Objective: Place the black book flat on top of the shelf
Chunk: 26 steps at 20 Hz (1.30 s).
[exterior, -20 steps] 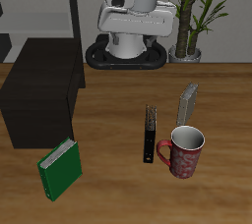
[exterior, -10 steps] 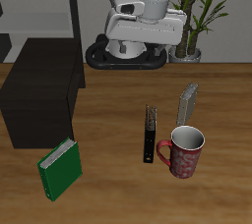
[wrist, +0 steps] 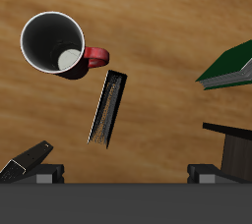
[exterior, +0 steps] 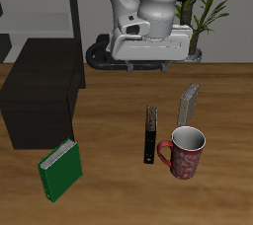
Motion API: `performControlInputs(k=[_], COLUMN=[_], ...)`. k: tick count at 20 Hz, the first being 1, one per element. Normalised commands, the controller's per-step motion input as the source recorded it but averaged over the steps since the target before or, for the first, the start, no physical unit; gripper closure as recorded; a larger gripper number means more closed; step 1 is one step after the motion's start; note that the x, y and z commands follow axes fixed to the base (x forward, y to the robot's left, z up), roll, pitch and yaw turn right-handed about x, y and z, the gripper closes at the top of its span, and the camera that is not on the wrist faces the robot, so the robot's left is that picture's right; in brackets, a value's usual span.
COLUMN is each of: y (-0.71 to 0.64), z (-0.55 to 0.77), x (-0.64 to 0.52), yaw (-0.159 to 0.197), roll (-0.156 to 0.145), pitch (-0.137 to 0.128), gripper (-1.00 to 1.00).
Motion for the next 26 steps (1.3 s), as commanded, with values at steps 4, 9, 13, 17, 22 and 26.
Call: performControlInputs(k=[4,9,13,17,22,26], y=[0.01,-0.03,-0.07,0.06,0.1,0.13], z=[-0.08,-0.08,-0.05,-0.15,-0.3,-0.22], x=[0.12,0.14,0.12,0.11,0.08,-0.01], yaw=[-0.039,-0.027,-0.011,0.005,0.006,-0.047], roll=[0.066,0.063,-0.025,0.005,-0.025,0.016], pitch=[0.007,-0.013,-0.011,-0.015,0.02,0.015], gripper=[-1.0,-1.0,-1.0,-1.0,-1.0,-1.0])
